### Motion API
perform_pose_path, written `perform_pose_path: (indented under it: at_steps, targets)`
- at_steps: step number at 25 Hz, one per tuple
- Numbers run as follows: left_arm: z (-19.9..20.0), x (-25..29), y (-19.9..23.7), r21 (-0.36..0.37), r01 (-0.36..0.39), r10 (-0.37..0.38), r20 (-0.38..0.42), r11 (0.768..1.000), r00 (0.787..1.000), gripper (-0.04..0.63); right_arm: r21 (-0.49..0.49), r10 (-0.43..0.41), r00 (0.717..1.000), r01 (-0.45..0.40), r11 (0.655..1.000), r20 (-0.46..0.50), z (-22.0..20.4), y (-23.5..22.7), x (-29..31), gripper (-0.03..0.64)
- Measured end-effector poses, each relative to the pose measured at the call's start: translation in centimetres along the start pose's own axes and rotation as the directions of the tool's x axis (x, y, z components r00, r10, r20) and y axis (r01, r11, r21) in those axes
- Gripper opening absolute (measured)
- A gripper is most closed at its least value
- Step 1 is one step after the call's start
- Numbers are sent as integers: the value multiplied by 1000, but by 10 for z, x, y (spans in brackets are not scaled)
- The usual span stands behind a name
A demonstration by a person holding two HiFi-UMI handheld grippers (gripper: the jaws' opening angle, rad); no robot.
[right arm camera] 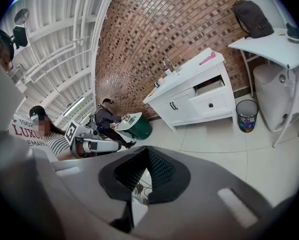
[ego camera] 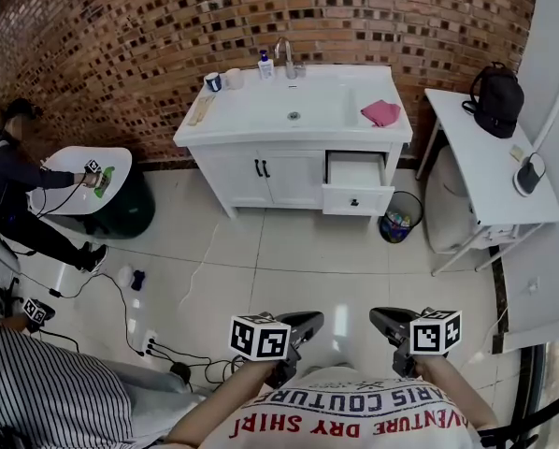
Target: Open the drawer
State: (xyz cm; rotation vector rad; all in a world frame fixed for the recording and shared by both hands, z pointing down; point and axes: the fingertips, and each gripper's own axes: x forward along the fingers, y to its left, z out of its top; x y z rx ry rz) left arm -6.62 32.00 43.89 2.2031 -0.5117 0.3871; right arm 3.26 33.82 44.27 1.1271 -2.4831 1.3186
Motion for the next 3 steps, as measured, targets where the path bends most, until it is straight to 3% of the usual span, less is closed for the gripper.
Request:
perform_pose_path:
  at_steps: [3]
  targets:
    - [-1, 3, 3, -1, -3, 3, 0, 1000, 1000, -6, 0, 3, 1000, -3, 1000, -5, -1, -4, 2, 8]
